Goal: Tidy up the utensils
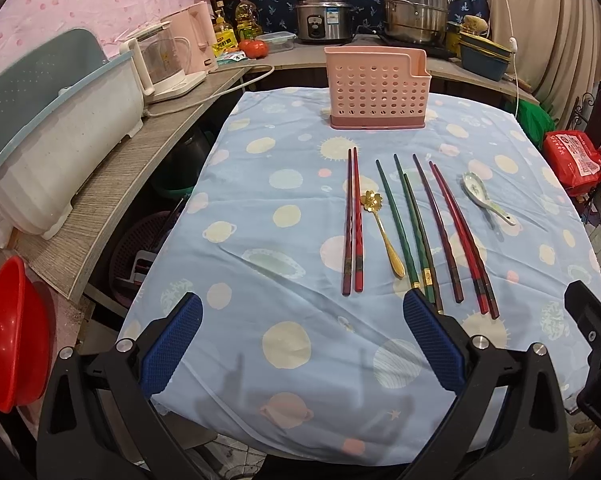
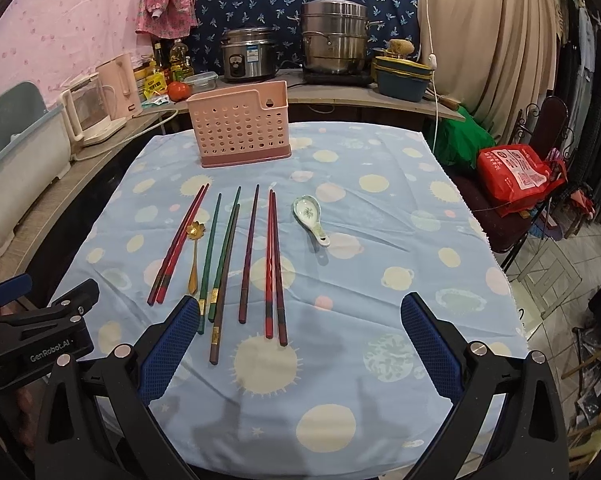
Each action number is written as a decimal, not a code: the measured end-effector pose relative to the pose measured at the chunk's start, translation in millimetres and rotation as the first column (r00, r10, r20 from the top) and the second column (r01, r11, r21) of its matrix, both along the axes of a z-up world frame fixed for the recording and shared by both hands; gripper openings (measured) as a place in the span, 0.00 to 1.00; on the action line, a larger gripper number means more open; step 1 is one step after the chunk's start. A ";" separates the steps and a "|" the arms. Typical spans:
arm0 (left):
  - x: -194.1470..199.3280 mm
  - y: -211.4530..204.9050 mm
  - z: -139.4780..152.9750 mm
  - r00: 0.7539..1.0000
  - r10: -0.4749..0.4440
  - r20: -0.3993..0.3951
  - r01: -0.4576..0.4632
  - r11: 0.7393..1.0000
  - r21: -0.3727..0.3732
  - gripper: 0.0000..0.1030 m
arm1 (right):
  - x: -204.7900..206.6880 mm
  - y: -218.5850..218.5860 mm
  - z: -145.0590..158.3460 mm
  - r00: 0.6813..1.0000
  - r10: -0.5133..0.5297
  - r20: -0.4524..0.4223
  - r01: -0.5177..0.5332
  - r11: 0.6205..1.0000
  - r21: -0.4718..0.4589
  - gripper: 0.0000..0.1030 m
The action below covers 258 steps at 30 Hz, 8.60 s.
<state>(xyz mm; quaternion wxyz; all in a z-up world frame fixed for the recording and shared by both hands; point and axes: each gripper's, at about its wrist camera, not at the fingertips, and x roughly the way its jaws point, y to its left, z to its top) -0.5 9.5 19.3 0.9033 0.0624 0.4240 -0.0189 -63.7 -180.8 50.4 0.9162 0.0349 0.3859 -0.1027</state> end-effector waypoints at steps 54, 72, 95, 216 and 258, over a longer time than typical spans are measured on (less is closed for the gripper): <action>6.4 -4.2 -6.0 1.000 -0.012 -0.022 0.012 1.000 -0.004 0.93 | 3.0 -0.7 -1.3 1.000 -0.005 -0.006 0.005 1.000 0.008 0.93; 39.4 7.7 -32.4 0.996 0.044 -0.072 -0.045 0.999 -0.010 0.93 | 42.0 -36.2 -29.1 1.000 -0.009 -0.030 0.011 0.996 0.083 0.93; 87.3 10.7 -95.5 0.980 0.030 -0.199 -0.030 1.000 0.007 0.93 | 114.0 -52.1 -70.0 0.995 -0.018 -0.103 0.024 0.998 0.058 0.89; 265.8 -29.4 227.3 0.897 -0.100 0.430 0.204 0.958 -0.203 0.07 | 323.4 -70.7 60.9 0.986 0.132 -0.102 -0.123 0.989 0.087 0.08; 317.4 -30.0 144.8 0.962 -0.073 0.264 0.128 0.972 -0.199 0.08 | 338.9 -62.5 36.9 0.982 0.122 -0.145 -0.110 0.990 0.089 0.29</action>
